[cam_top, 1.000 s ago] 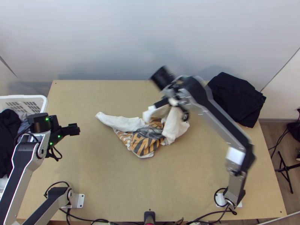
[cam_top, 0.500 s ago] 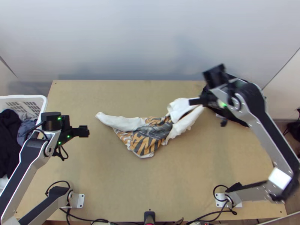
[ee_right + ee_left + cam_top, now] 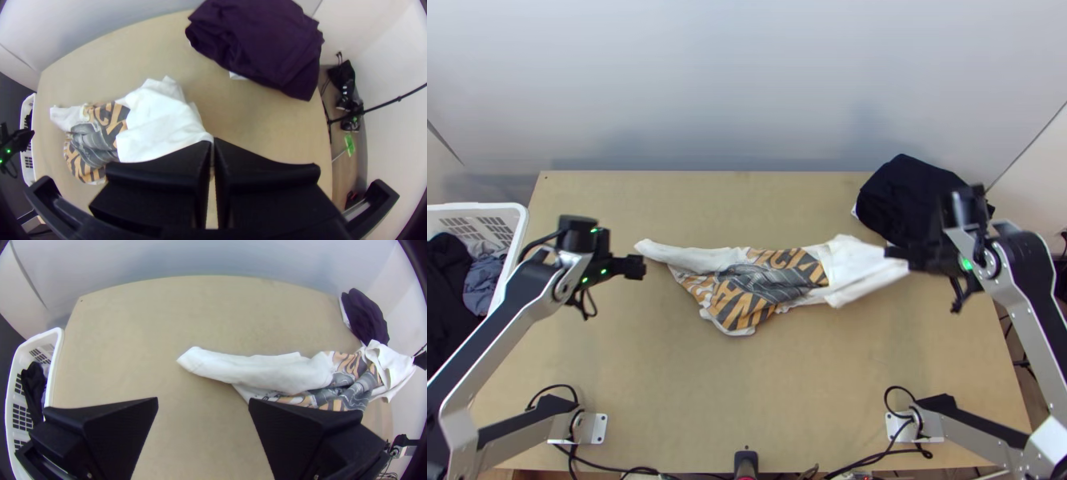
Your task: Fold the t-shirt
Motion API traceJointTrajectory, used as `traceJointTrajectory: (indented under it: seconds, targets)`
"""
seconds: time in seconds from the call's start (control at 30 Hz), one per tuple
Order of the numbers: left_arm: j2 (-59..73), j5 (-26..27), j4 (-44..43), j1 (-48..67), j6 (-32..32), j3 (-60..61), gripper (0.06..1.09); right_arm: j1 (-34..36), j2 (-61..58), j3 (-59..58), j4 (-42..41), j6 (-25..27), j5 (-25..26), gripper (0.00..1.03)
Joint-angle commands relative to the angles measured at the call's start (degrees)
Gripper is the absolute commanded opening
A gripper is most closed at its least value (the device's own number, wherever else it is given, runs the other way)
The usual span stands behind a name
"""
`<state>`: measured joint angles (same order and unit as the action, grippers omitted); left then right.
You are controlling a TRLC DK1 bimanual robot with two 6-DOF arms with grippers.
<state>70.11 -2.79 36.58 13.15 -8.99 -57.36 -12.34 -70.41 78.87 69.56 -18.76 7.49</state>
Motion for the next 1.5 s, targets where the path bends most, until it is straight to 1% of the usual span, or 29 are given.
traceJointTrajectory:
  seconds: [0.0, 0.17, 0.23, 0.47, 0.57, 0.73, 0.77, 0.8, 0.83, 0.87, 0.9, 0.93, 0.97, 1.0, 1.13, 1.3, 1.4, 1.47]
  targets:
    - [9.96, 0.06, -0.10, 5.05, -1.11, -7.41, 1.05, 7.15, 6.08, -12.07, 4.36, -2.07, -11.00, 0.03]
    - [18.22, -0.03, -0.10, 8.21, -1.99, -13.48, 1.05, 7.50, 7.92, -16.64, 8.05, -2.07, -17.15, 0.03]
    - [21.56, -0.03, -0.02, 8.83, -1.99, -15.76, 1.05, 7.42, 9.15, -18.23, 8.14, -2.24, -18.21, 0.03]
    - [27.54, 0.06, 2.53, 11.64, -1.55, -21.21, 1.04, 7.24, 9.68, -18.93, 8.05, -2.68, -18.38, 0.03]
    - [29.03, 0.24, 5.08, 12.78, -0.85, -22.09, 1.04, 7.33, 9.33, -18.84, 7.70, -2.68, -18.38, 0.03]
    - [30.44, 2.96, 8.69, 14.71, 0.38, -21.83, 1.04, 7.24, 8.27, -18.40, 6.64, -2.68, -18.38, 0.03]
    - [30.62, 2.96, 8.69, 15.15, 0.73, -21.47, 1.03, 7.15, 8.10, -18.23, 6.55, -2.77, -18.38, 0.03]
    - [30.70, 3.05, 8.69, 15.59, 0.82, -21.03, 0.99, 6.89, 7.83, -17.96, 6.47, -2.86, -18.38, 0.03]
    - [30.70, 3.05, 8.25, 15.94, 1.00, -20.51, 0.93, 6.80, 7.75, -17.70, 6.38, -2.94, -18.38, 0.03]
    - [30.70, 3.05, 7.28, 16.12, 1.00, -20.07, 0.82, 6.71, 7.66, -17.44, 6.29, -3.03, -18.38, 0.03]
    - [30.70, 2.96, 6.05, 16.21, 0.82, -19.54, 0.67, 6.63, 7.66, -17.08, 6.11, -3.30, -18.38, 0.03]
    - [30.62, 2.79, 4.29, 16.21, 0.82, -19.19, 0.48, 6.54, 7.66, -16.64, 6.03, -3.47, -18.38, 0.03]
    - [30.62, 1.56, 2.18, 16.03, 0.73, -19.01, 0.21, 6.36, 7.66, -16.29, 5.85, -3.47, -18.38, 0.03]
    - [30.79, -0.11, 0.25, 15.68, 0.56, -19.10, 0.09, 6.36, 7.66, -15.94, 5.85, -3.47, -18.38, 0.03]
    - [29.91, -0.99, -0.10, 13.57, 0.64, -20.51, 0.09, 6.36, 7.66, -15.50, 5.85, -3.47, -18.38, 0.03]
    - [19.19, -0.90, 1.48, 13.31, 0.47, -19.01, 0.09, 6.71, 7.13, -15.06, 5.59, -2.94, -18.30, 0.03]
    - [11.19, -0.03, -0.63, 12.96, 0.47, -16.11, 0.09, 6.80, 6.16, -15.06, 5.15, -2.77, -18.30, 0.03]
    - [9.00, -0.11, -1.69, 11.55, 1.17, -15.15, 0.09, 6.71, 5.37, -14.97, 5.15, -2.86, -18.38, 0.03]
